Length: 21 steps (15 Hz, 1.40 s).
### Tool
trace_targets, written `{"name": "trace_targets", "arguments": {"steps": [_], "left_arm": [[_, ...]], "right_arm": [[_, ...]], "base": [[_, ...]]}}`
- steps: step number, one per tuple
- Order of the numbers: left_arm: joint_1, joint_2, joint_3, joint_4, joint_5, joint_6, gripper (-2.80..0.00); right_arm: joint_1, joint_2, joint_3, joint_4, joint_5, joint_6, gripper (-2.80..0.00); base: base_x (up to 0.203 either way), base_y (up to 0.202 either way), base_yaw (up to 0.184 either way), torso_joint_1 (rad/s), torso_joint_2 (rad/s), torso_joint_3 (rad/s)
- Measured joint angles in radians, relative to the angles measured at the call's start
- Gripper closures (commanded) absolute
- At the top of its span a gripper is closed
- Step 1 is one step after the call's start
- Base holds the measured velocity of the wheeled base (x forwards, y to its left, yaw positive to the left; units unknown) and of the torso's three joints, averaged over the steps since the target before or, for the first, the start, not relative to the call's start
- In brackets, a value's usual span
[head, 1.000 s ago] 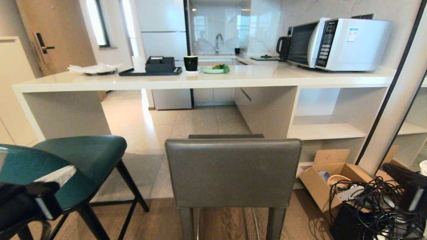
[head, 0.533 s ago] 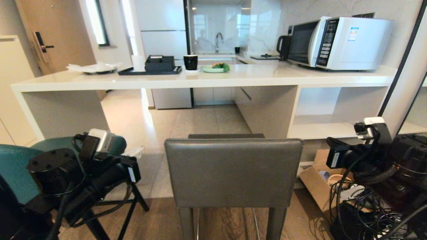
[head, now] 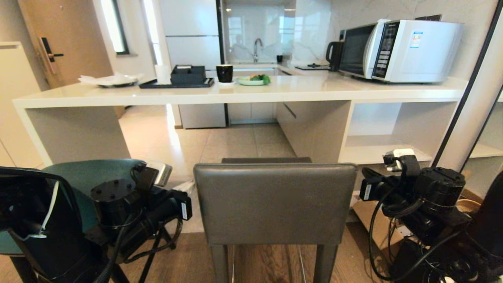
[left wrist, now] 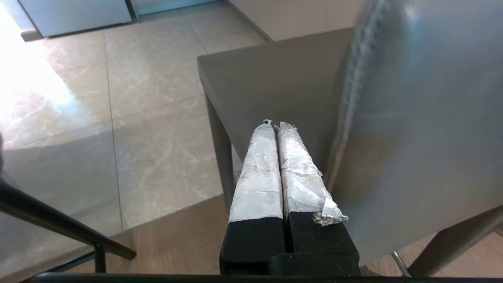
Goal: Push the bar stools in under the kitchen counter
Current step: Push the gray chair back under the dining table
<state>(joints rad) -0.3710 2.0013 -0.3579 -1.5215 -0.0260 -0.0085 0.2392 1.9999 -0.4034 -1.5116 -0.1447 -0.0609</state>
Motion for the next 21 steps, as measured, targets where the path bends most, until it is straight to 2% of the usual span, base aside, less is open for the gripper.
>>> {"name": "trace_targets", "arguments": {"steps": [4,7,9,14,17,21], "left_arm": [[-0.023,0.009,-0.006,0.0,0.001,0.0,0.0],[-0.068,0.017,-0.032,0.004,0.059,-0.001,0.0],[-0.092,0.032,-0.057,0.003,0.089,-0.002,0.0],[-0.118,0.072,-0.118,0.002,0.129,-0.001,0.0],[-0.119,0.086,-0.165,0.006,0.133,0.005,0.0],[-0.108,0.112,-0.184,0.001,0.124,0.056,0.0]], "right_arm": [[0.078,0.019,-0.006,0.001,-0.006,0.0,0.0],[0.129,0.045,-0.045,0.002,-0.041,0.0,0.0],[0.138,0.066,-0.107,0.021,-0.048,-0.002,0.0],[0.139,0.093,-0.292,0.165,-0.049,-0.007,0.0],[0.14,0.085,-0.295,0.161,-0.047,-0.004,0.0],[0.142,0.06,-0.257,0.155,-0.041,-0.003,0.0]], "base": [[0.0,0.0,0.0,0.0,0.0,0.0],[0.0,0.0,0.0,0.0,0.0,0.0],[0.0,0.0,0.0,0.0,0.0,0.0],[0.0,0.0,0.0,0.0,0.0,0.0],[0.0,0.0,0.0,0.0,0.0,0.0],[0.0,0.0,0.0,0.0,0.0,0.0]]}}
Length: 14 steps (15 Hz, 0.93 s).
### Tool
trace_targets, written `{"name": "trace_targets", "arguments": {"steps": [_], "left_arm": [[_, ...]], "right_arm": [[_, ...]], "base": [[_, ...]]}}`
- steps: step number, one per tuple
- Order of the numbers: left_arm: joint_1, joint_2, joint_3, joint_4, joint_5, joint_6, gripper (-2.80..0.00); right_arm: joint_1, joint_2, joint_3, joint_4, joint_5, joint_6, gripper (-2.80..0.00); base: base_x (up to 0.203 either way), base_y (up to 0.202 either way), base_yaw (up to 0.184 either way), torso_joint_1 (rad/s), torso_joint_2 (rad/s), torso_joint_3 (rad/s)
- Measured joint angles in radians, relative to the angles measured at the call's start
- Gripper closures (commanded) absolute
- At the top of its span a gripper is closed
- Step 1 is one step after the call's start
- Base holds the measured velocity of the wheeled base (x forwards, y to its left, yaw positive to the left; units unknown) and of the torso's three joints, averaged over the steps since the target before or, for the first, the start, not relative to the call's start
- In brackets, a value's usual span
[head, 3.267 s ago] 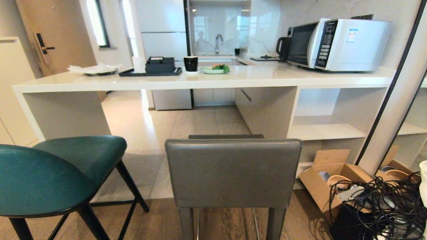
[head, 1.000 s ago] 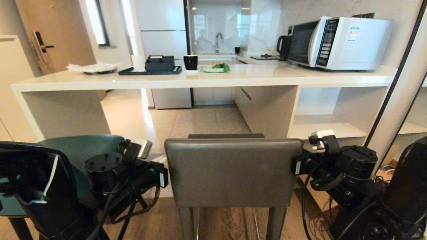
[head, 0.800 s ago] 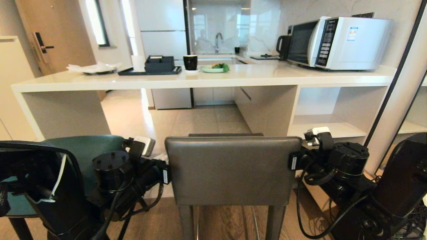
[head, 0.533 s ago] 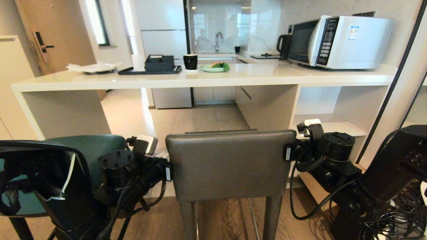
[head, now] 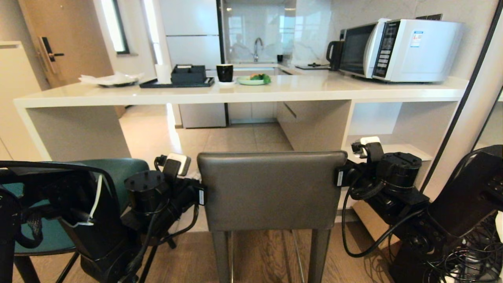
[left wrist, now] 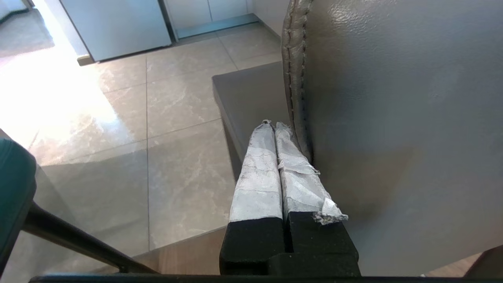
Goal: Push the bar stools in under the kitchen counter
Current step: Push the gray chair back under the dining table
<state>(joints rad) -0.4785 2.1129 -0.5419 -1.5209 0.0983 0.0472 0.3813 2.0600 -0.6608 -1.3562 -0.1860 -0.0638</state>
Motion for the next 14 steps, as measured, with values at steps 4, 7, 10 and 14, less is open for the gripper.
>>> {"name": "trace_targets", "arguments": {"steps": [4,7,10,14], "left_arm": [[0.0,0.003,-0.016,0.006,-0.002,0.005,0.0],[0.009,0.006,-0.072,0.015,-0.011,0.059,0.0],[0.011,0.01,-0.138,0.043,-0.014,0.103,0.0],[0.031,0.014,-0.148,0.027,-0.024,0.105,0.0]], "right_arm": [[0.0,-0.003,0.005,-0.002,0.0,0.0,0.0],[0.004,-0.003,0.026,-0.011,0.0,0.001,0.0],[0.007,-0.005,0.033,-0.01,0.0,0.001,0.0],[0.011,-0.006,0.039,-0.03,0.003,-0.003,0.0]], "base": [[0.0,0.0,0.0,0.0,0.0,0.0],[0.0,0.0,0.0,0.0,0.0,0.0],[0.0,0.0,0.0,0.0,0.0,0.0],[0.0,0.0,0.0,0.0,0.0,0.0]]}}
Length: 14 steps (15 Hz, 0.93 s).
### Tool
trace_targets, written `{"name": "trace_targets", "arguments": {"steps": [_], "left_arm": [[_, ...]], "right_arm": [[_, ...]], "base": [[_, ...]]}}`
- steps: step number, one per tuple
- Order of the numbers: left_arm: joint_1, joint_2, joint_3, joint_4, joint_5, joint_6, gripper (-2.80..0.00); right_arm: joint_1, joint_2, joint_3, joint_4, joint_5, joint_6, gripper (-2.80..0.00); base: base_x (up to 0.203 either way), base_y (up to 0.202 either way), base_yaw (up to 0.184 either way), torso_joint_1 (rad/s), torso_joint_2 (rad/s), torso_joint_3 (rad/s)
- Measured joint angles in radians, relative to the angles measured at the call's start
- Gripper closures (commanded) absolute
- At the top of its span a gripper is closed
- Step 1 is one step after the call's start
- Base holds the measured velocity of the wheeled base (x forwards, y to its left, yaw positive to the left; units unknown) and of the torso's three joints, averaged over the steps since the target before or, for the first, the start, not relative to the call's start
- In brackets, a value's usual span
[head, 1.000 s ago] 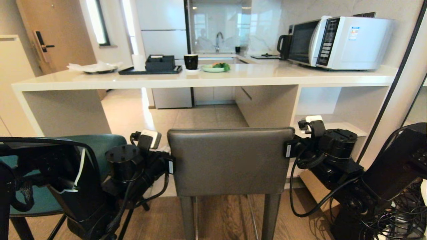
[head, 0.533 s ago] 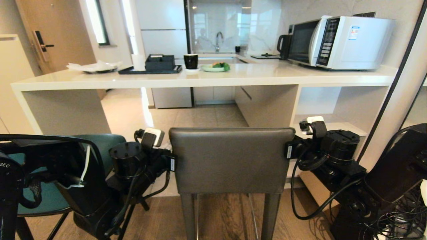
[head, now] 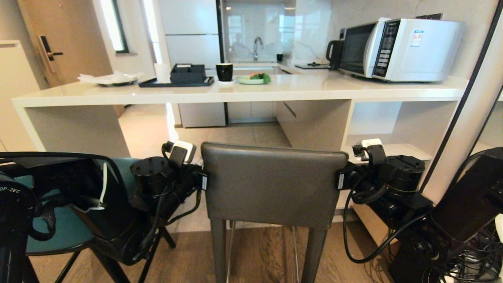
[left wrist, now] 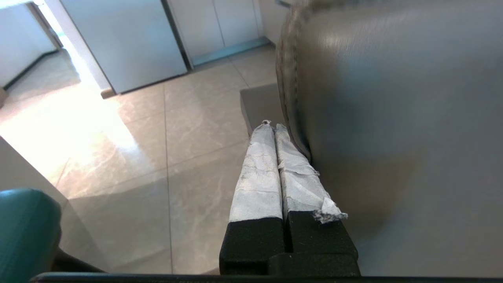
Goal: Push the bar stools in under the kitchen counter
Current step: Push the gray chair back under the dining table
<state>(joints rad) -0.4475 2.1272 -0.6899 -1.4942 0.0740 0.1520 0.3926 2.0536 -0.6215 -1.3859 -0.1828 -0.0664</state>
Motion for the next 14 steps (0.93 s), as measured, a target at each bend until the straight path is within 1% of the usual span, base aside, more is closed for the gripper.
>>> {"name": "trace_targets", "arguments": {"steps": [2,5,6,7,10,13,14], "left_arm": [[0.006,0.0,0.044,-0.029,-0.002,0.0,0.0],[0.01,-0.003,0.157,-0.057,-0.023,-0.012,0.0],[0.01,-0.007,0.196,-0.059,-0.026,-0.023,0.0],[0.01,-0.015,0.226,-0.058,-0.028,-0.047,0.0],[0.002,-0.033,0.251,-0.042,-0.023,-0.058,0.0],[-0.014,-0.037,0.237,-0.027,-0.025,-0.055,0.0],[-0.028,-0.036,0.219,-0.025,-0.046,-0.053,0.0]], "right_arm": [[0.01,0.0,0.0,-0.005,0.003,-0.001,0.0],[0.034,0.0,-0.001,-0.013,0.0,-0.001,0.0],[0.039,0.0,-0.003,-0.015,0.0,-0.002,0.0],[0.045,0.0,-0.009,-0.015,0.0,-0.002,0.0],[0.049,0.0,-0.079,-0.005,-0.002,-0.021,0.0],[0.049,0.002,-0.186,0.049,-0.009,-0.037,0.0],[0.059,0.006,-0.221,0.048,0.027,-0.035,0.0]], "base": [[0.0,0.0,0.0,0.0,0.0,0.0],[0.0,0.0,0.0,0.0,0.0,0.0],[0.0,0.0,0.0,0.0,0.0,0.0],[0.0,0.0,0.0,0.0,0.0,0.0],[0.0,0.0,0.0,0.0,0.0,0.0],[0.0,0.0,0.0,0.0,0.0,0.0],[0.0,0.0,0.0,0.0,0.0,0.0]]}}
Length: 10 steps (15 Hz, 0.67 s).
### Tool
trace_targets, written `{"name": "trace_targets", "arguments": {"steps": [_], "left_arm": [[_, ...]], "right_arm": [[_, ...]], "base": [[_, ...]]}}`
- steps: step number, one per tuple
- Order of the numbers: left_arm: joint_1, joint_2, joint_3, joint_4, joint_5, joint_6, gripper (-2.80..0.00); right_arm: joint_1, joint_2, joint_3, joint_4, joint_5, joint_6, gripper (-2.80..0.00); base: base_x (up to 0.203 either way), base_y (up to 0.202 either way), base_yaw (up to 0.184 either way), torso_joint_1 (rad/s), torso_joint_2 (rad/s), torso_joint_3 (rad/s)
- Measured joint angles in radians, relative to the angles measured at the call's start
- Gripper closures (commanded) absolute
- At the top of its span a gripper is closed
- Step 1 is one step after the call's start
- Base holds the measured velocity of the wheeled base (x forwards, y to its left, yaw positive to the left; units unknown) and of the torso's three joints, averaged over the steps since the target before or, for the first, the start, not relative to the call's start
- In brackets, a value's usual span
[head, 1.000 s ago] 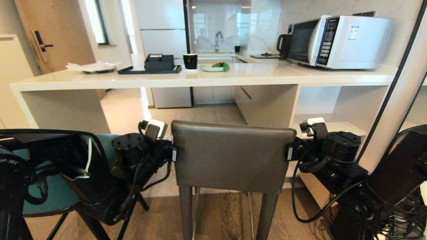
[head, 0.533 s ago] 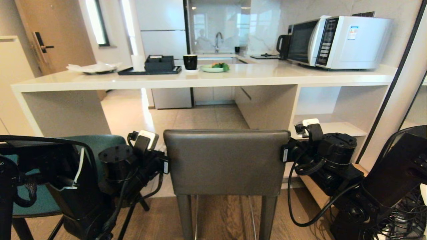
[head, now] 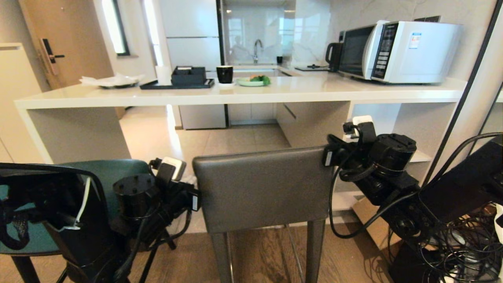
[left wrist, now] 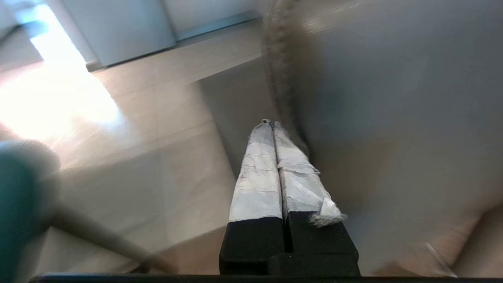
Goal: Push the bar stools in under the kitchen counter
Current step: Push the gray chair back under the dining table
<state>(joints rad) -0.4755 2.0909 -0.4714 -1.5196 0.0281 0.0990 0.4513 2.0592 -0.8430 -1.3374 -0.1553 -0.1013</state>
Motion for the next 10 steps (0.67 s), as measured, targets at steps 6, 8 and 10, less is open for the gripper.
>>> {"name": "trace_targets", "arguments": {"steps": [6,8,10], "left_arm": [[-0.019,0.019,-0.08,0.0,0.017,0.003,0.0],[-0.025,0.021,-0.077,0.0,0.021,0.002,0.0],[-0.02,0.011,-0.062,0.0,0.045,0.001,0.0]], "right_arm": [[-0.007,0.049,-0.003,-0.011,-0.023,0.004,0.0],[-0.016,0.04,0.025,-0.033,-0.026,0.005,0.0],[-0.038,0.005,0.042,-0.025,-0.033,0.006,0.0]], "base": [[0.0,0.0,0.0,0.0,0.0,0.0],[0.0,0.0,0.0,0.0,0.0,0.0],[0.0,0.0,0.0,0.0,0.0,0.0]]}}
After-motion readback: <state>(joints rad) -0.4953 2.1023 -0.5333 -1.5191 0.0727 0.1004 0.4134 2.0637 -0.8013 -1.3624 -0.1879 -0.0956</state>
